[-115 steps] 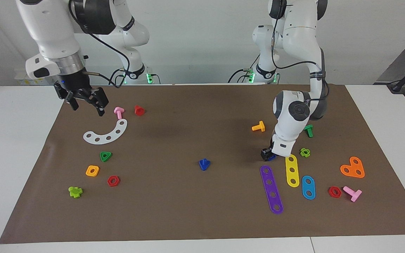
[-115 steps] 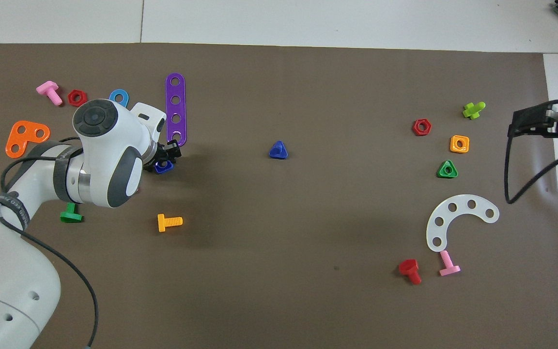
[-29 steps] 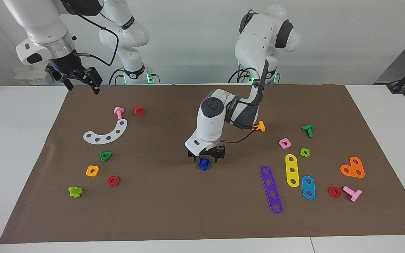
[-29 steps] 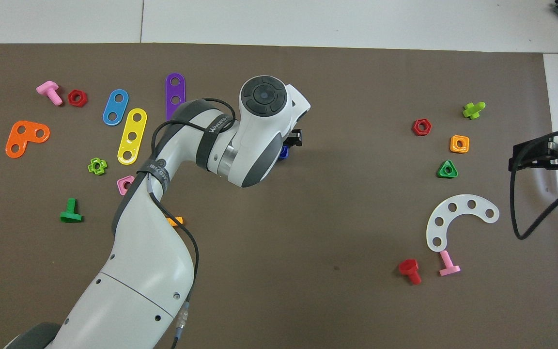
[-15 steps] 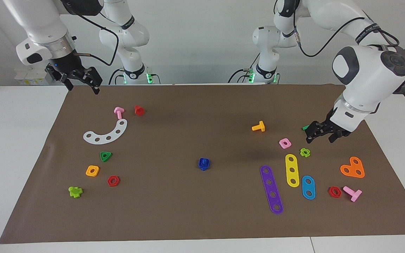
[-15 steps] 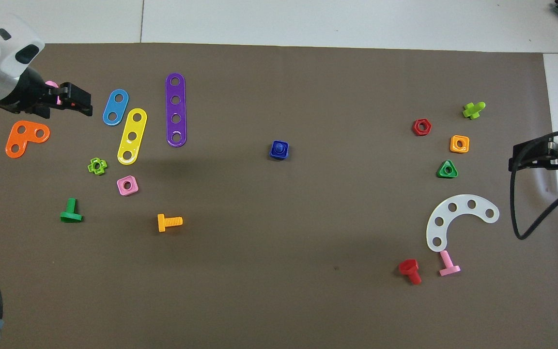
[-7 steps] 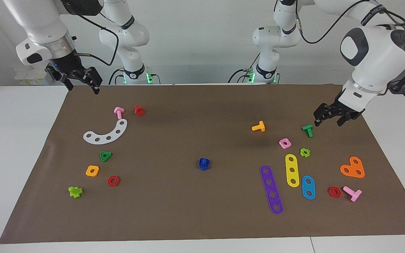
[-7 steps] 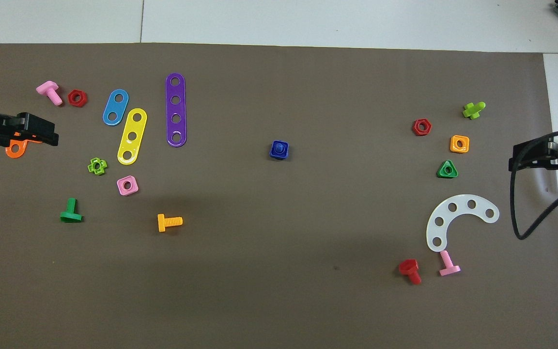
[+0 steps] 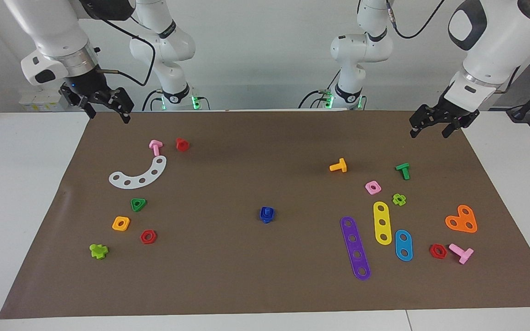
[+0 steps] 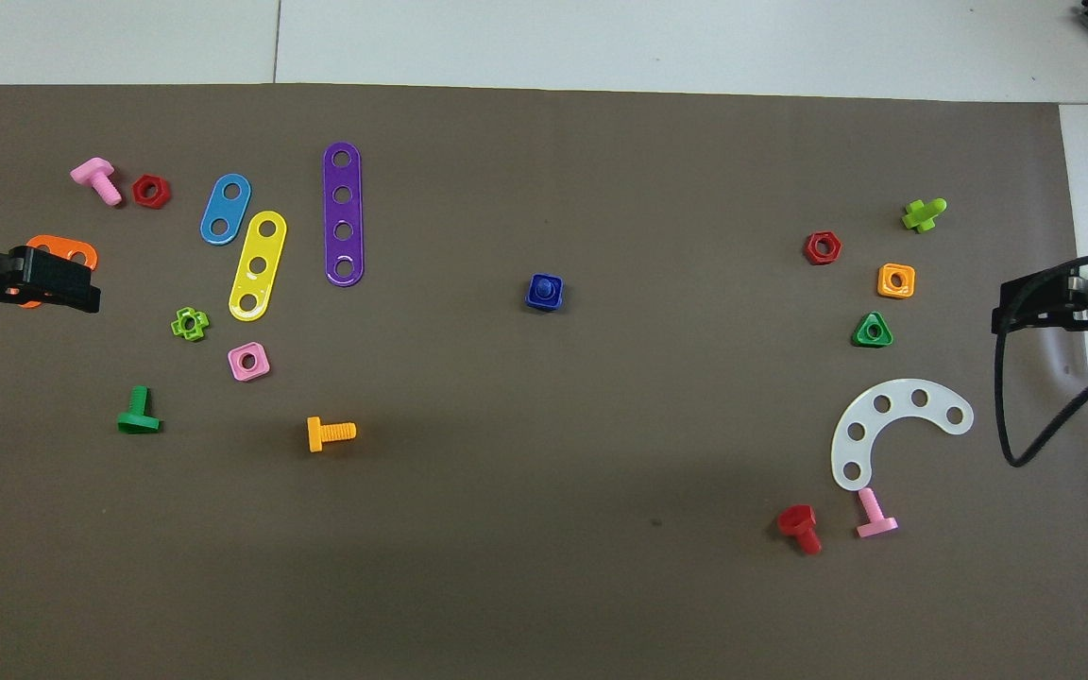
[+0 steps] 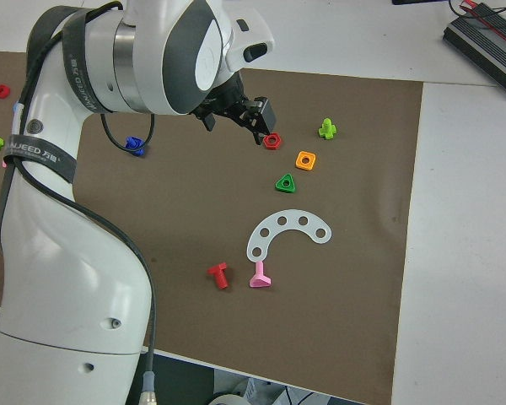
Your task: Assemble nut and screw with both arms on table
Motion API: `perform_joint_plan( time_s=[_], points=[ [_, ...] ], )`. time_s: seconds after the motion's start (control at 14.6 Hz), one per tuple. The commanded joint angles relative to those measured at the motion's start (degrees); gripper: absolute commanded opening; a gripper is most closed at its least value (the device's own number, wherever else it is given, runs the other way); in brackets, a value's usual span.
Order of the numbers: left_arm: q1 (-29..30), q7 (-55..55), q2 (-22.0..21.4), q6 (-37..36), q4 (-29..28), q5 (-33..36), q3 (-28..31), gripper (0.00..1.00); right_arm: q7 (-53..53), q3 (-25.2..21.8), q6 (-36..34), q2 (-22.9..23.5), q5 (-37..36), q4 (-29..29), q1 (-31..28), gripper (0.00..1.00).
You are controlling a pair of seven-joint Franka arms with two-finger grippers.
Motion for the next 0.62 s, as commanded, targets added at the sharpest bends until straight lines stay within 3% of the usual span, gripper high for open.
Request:
perform_joint_plan(
  time_s=[0.0, 0.55],
  points=[
    [-1.4, 0.1, -1.5, 0.0, -1.4, 2.4, -0.2, 1.00, -0.3, 0.0, 1.1, -1.2, 1.2, -1.5, -0.3, 1.00],
    [-1.6, 5.7, -2.7, 0.3, -1.3, 4.0, -0.1, 0.97, -0.3, 0.0, 1.1, -1.2, 1.2, -1.5, -0.4, 1.00]
  ],
)
